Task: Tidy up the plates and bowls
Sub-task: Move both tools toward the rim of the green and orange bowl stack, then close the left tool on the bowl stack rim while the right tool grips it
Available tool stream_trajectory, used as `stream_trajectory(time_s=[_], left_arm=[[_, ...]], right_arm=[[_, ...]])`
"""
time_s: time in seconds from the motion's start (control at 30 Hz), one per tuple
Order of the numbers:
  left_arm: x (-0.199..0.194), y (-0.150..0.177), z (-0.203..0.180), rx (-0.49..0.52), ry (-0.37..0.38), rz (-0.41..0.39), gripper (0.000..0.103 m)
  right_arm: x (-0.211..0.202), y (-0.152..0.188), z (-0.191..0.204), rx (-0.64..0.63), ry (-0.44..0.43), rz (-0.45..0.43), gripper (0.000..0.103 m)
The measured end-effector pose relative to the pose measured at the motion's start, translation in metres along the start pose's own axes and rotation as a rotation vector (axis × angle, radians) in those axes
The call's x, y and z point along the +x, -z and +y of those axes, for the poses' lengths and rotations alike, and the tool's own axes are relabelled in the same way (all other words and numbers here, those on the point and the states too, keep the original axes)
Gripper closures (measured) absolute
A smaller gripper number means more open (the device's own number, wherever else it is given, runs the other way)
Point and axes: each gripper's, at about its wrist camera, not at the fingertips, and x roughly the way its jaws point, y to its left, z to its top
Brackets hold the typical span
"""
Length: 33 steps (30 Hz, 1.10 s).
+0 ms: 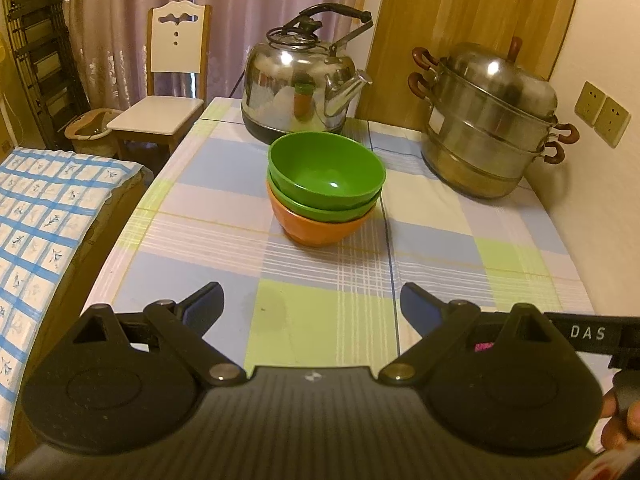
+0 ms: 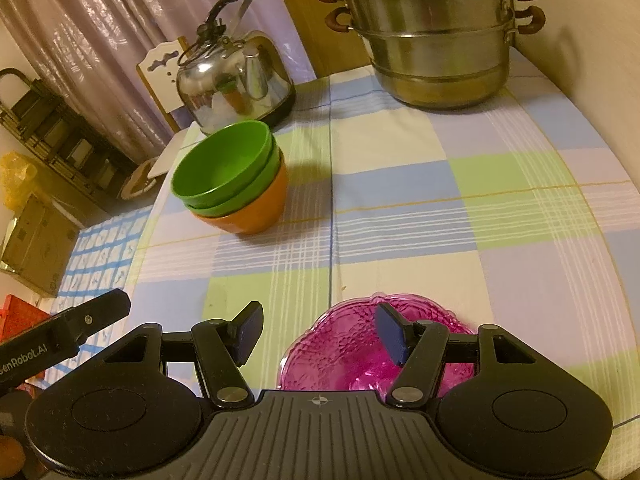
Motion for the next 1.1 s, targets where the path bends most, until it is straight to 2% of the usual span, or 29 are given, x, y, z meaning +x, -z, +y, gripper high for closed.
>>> stream_trajectory(time_s=[0.23, 0.6, 0.83, 1.1], left_arm=[[0.022, -0.017, 0.020, -0.041, 0.058, 0.031, 0.009], [0.077, -0.084, 0.063, -0.079, 0.049, 0.056, 0.011], [0.122, -0.118, 0.091, -0.188, 0.113, 0.093, 0.020], [0.164, -0.135, 0.096, -0.200, 0.141, 0.133, 0.032]], right_arm=[[0.014, -0.022, -0.004, 0.000, -0.005, 0.020, 0.041], [0.053, -0.094, 0.015, -0.034, -0.070, 0.023, 0.041], [0.095, -0.134, 0.029, -0.027, -0.110, 0.048, 0.041], [0.139, -0.157, 0.034, 0.003, -0.114, 0.066, 0.041]])
